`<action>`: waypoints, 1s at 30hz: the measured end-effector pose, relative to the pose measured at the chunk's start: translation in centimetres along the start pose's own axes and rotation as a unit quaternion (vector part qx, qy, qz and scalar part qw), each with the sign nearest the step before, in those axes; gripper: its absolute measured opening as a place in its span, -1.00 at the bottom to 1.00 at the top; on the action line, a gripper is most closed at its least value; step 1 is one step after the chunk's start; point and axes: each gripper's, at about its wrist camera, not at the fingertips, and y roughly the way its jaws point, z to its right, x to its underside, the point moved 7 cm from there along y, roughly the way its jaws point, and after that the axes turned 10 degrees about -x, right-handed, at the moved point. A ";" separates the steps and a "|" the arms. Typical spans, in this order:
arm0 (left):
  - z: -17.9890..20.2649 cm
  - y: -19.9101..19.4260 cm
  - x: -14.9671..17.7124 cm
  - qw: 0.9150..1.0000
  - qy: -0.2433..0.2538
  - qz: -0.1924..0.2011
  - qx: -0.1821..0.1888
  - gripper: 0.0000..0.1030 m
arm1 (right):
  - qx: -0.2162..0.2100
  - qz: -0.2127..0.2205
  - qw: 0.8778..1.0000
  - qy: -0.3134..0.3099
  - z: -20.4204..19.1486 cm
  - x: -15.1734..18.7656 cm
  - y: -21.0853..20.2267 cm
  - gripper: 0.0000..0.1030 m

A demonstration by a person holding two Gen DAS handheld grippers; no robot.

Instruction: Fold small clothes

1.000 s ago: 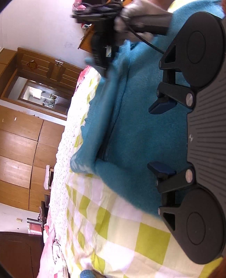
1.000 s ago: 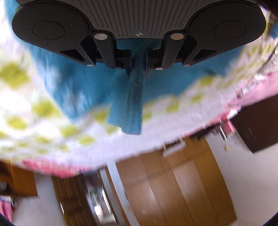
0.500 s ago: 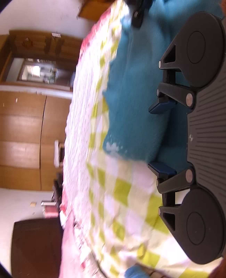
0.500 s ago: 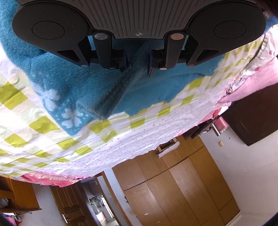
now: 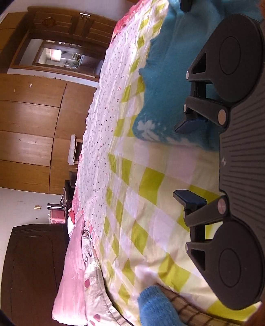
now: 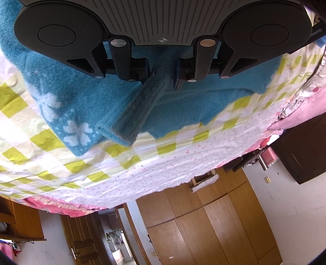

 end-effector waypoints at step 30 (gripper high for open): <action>-5.1 -9.4 8.2 0.998 0.005 -0.056 0.023 0.30 | 0.068 0.034 0.995 -0.070 -0.1 0.8 -3.6 -0.39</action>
